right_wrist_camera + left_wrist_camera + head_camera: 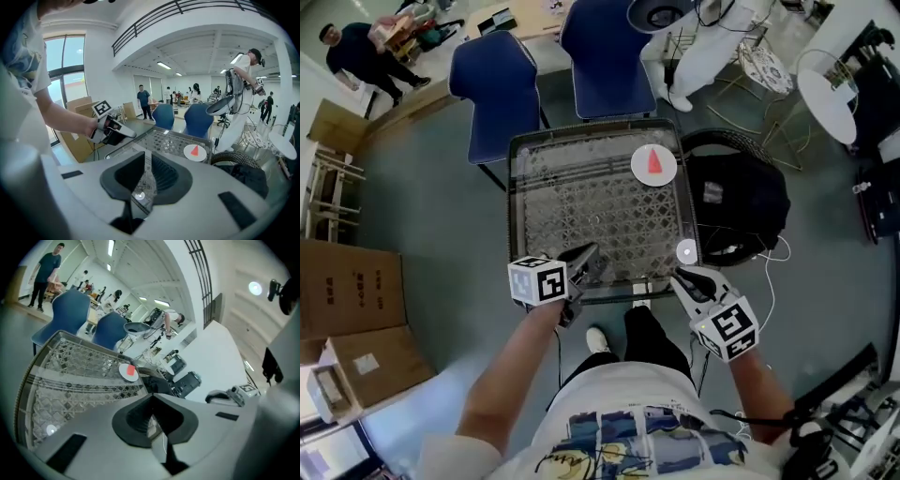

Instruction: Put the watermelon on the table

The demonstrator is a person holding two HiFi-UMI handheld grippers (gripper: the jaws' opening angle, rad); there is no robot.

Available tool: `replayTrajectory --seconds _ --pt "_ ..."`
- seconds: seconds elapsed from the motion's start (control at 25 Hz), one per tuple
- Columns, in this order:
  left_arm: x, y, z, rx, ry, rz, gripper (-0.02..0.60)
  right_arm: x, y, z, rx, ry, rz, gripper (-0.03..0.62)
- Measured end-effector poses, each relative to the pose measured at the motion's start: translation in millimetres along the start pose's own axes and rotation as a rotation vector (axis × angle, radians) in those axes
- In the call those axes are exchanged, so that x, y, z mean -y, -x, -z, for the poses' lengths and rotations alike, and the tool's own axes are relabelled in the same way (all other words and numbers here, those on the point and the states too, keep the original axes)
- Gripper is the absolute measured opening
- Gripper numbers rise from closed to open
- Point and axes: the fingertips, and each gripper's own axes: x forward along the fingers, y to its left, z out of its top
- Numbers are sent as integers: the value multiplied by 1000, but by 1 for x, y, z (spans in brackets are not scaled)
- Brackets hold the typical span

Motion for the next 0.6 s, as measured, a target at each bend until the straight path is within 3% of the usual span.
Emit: replayTrajectory --seconds 0.24,0.44,0.6 --pt "67 108 28 33 -127 148 9 -60 16 -22 41 -1 -7 37" --pt "111 181 54 67 -286 159 9 -107 33 -27 54 25 -15 27" --pt "137 222 67 124 -295 176 9 -144 42 -32 70 53 -32 26"
